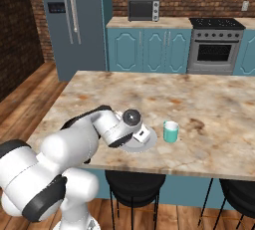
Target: Pick up the pan with the steak in it and place it on the dining table. Then place the steak on the plate.
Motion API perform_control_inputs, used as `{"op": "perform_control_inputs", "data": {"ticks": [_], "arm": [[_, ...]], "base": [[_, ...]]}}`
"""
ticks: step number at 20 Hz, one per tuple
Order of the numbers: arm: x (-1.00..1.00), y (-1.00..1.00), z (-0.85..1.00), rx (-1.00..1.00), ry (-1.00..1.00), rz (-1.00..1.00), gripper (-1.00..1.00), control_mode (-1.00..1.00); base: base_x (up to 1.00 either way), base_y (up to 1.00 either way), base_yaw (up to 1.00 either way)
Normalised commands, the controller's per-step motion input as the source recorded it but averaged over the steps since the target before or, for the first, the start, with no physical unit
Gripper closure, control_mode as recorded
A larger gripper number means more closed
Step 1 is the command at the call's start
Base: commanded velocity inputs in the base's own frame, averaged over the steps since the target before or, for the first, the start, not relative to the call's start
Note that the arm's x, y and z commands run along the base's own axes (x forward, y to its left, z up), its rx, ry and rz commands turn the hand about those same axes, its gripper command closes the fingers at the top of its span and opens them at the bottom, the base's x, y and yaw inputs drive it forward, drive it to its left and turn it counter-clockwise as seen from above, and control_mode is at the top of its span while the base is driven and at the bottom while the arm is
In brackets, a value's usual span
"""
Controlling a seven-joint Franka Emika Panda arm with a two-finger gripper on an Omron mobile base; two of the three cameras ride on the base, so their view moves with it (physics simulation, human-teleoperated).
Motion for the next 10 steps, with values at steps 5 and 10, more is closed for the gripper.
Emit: {"op": "perform_control_inputs", "data": {"ticks": [5,10], "arm": [[0.04,-0.23,-0.12,0.02,0.0,0.0,1.0,-1.0],[0.04,-0.18,-0.11,0.08,-0.03,0.0,1.0,-1.0]], "base": [[0.0,0.0,0.0],[0.0,0.0,0.0]]}}
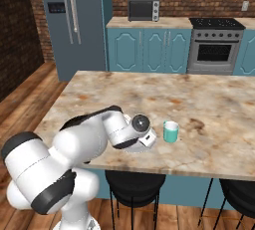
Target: Pick up the pan with the steak in it and place it on the dining table. Then place the steak on the plate.
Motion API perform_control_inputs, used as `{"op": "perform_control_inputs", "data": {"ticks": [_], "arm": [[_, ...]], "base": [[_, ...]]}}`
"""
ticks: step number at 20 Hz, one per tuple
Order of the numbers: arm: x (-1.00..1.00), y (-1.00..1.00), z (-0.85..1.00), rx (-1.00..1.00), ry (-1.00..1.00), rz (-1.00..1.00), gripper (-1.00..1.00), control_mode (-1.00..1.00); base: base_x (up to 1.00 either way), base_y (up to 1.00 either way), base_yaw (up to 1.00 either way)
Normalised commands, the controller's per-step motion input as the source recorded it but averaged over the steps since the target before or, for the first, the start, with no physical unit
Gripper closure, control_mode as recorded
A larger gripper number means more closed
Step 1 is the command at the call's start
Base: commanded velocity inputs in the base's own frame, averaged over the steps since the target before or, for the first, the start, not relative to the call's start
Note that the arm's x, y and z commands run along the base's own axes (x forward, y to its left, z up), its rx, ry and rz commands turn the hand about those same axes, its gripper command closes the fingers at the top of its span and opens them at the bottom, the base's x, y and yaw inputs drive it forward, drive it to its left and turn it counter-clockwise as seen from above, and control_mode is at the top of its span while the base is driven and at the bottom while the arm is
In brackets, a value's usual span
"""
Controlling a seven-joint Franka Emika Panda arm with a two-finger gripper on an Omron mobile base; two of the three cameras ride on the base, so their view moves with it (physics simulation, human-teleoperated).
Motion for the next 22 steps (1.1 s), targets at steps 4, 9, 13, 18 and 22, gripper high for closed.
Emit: {"op": "perform_control_inputs", "data": {"ticks": [4,9,13,18,22], "arm": [[0.02,-0.04,-0.02,0.03,0.0,0.0,1.0,-1.0],[0.3,-0.06,-0.09,0.08,-0.03,0.0,1.0,-1.0],[0.27,-0.08,-0.13,0.05,-0.05,0.0,1.0,-1.0],[0.01,-0.02,0.0,0.0,-0.01,0.0,1.0,-1.0],[0.16,0.0,-0.21,0.0,0.0,0.0,1.0,-1.0]], "base": [[0.0,0.0,0.0],[0.0,0.0,0.0],[0.0,0.0,0.0],[0.0,0.0,0.0],[0.0,0.0,0.0]]}}
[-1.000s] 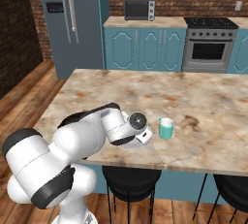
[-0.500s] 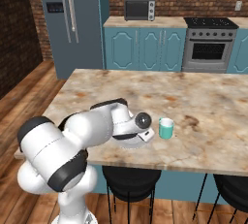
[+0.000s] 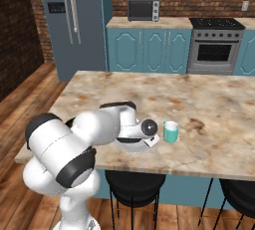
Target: Pick up the pan with the steak in it and place it on the dining table. Then place the steak on the plate.
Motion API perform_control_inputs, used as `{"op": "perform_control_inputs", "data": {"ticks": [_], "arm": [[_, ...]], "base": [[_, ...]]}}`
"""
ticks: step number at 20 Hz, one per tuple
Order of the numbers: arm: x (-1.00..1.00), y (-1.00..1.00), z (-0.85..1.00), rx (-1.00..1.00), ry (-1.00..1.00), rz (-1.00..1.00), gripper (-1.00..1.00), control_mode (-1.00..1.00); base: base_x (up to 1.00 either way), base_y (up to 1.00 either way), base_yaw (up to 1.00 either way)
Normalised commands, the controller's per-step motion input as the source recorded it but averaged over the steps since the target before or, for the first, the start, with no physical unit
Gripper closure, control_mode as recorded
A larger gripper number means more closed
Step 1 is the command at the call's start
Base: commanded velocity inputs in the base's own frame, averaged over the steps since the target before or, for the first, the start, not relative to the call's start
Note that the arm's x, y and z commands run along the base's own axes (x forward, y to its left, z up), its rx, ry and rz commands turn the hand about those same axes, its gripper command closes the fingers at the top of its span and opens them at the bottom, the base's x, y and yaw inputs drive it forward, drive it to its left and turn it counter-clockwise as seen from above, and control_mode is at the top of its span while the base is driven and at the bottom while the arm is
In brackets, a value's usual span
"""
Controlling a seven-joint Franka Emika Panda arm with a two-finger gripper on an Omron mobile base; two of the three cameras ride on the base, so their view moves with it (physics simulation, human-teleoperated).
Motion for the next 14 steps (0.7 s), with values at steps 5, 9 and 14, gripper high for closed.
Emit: {"op": "perform_control_inputs", "data": {"ticks": [5,9,14], "arm": [[0.24,0.0,-0.22,0.0,-0.01,0.0,1.0,-1.0],[0.07,-0.03,-0.19,0.0,-0.05,0.0,1.0,-1.0],[0.01,-0.09,-0.22,0.01,-0.06,0.0,1.0,-1.0]], "base": [[0.0,0.0,0.0],[0.0,0.0,0.0],[0.0,0.0,0.0]]}}
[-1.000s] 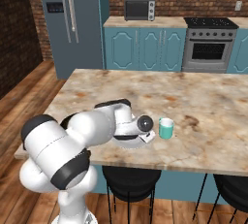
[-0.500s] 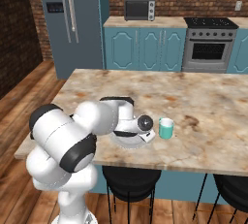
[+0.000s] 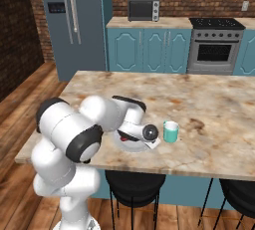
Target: Pick up the pan with the steak in it and place it on the dining table. Then place the steak on the plate.
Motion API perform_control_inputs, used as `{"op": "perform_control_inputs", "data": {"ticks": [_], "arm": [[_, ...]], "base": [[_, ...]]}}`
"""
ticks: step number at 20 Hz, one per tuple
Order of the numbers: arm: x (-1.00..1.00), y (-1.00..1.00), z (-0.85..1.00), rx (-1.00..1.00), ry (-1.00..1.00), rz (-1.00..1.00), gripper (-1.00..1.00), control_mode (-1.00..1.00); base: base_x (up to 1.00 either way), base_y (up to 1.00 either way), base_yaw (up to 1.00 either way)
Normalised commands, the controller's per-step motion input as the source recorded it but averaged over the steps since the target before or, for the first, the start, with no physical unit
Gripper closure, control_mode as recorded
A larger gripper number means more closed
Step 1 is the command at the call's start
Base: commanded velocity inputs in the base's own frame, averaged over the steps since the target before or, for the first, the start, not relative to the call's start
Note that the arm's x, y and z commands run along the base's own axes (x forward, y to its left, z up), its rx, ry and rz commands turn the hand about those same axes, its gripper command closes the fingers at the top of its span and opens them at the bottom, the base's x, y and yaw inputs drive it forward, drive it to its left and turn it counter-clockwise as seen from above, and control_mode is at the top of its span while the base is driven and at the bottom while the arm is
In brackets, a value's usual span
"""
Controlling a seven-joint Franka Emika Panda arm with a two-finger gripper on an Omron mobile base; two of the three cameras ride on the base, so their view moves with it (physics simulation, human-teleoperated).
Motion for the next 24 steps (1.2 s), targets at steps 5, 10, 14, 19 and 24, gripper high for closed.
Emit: {"op": "perform_control_inputs", "data": {"ticks": [5,10,14,19,24], "arm": [[0.0,-0.02,-0.03,0.01,-0.01,0.0,-1.0,-1.0],[0.02,0.0,0.05,0.01,0.0,0.0,-1.0,-1.0],[0.01,0.0,0.6,0.01,0.0,-0.06,-1.0,-1.0],[-0.03,0.01,0.87,-0.01,0.0,-0.07,-1.0,-1.0],[-0.35,0.12,0.85,-0.03,0.0,-0.03,-1.0,-1.0]], "base": [[0.0,0.0,0.0],[0.0,0.0,0.0],[0.0,0.0,0.0],[0.0,0.0,0.0],[0.0,0.0,0.0]]}}
